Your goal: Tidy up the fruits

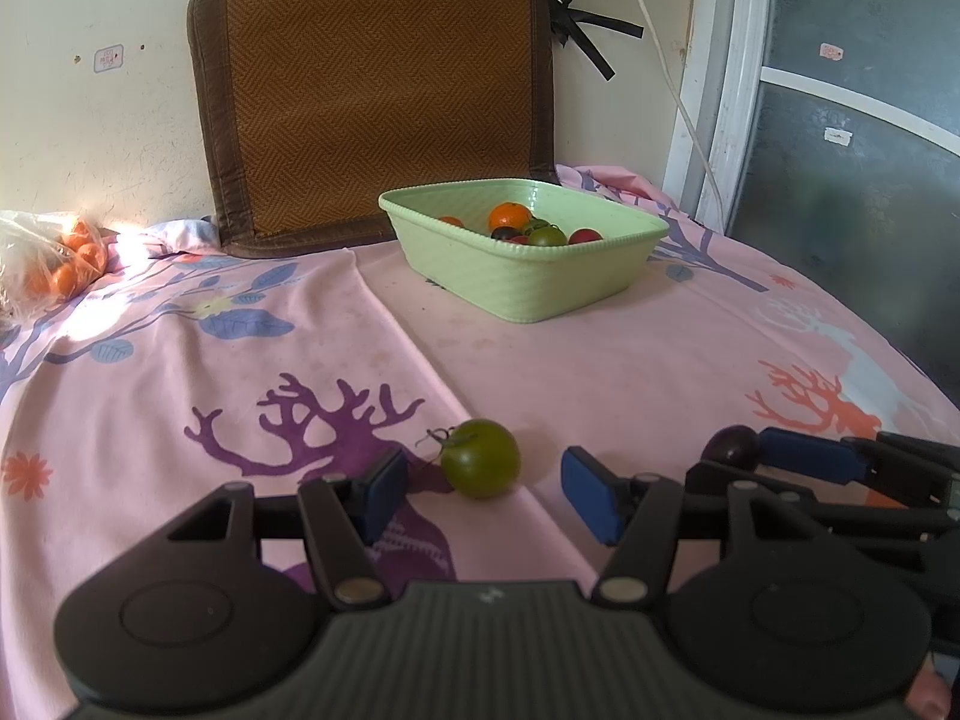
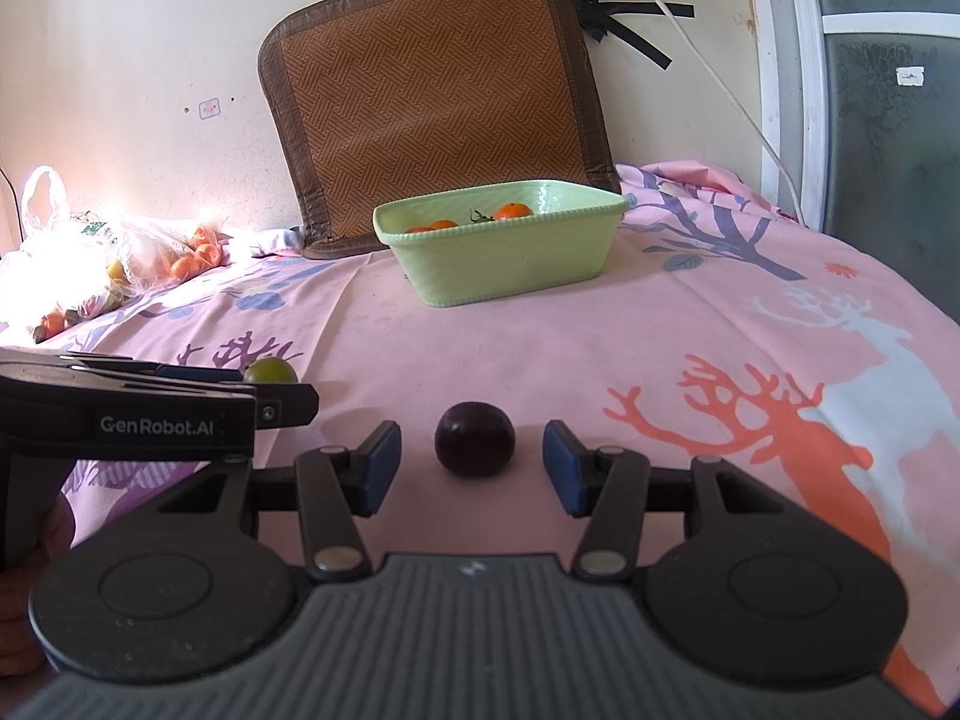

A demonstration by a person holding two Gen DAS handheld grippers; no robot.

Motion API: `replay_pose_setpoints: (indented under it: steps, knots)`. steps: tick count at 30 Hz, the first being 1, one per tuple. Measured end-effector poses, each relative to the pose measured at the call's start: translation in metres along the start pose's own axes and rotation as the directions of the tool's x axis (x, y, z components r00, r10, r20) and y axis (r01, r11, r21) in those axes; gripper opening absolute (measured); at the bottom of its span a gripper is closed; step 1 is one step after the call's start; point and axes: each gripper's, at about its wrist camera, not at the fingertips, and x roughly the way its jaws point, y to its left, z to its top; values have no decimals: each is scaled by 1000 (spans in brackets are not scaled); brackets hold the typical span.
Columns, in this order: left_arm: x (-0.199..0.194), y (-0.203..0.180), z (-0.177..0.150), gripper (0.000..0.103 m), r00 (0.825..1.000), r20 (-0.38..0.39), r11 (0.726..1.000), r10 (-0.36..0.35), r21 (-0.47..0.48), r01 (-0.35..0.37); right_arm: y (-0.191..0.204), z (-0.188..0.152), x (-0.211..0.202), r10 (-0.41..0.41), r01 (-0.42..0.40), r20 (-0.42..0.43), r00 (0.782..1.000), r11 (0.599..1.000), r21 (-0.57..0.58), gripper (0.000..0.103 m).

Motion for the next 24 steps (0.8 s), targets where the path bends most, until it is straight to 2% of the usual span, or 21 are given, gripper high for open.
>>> replay_pose_setpoints:
  steps: [24]
  knots:
    - [0, 0, 0, 58, 1000, 1, 1000, -9, -5, 9, 1, 0, -1, -4, 4, 0, 1000, 1000, -6, 55]
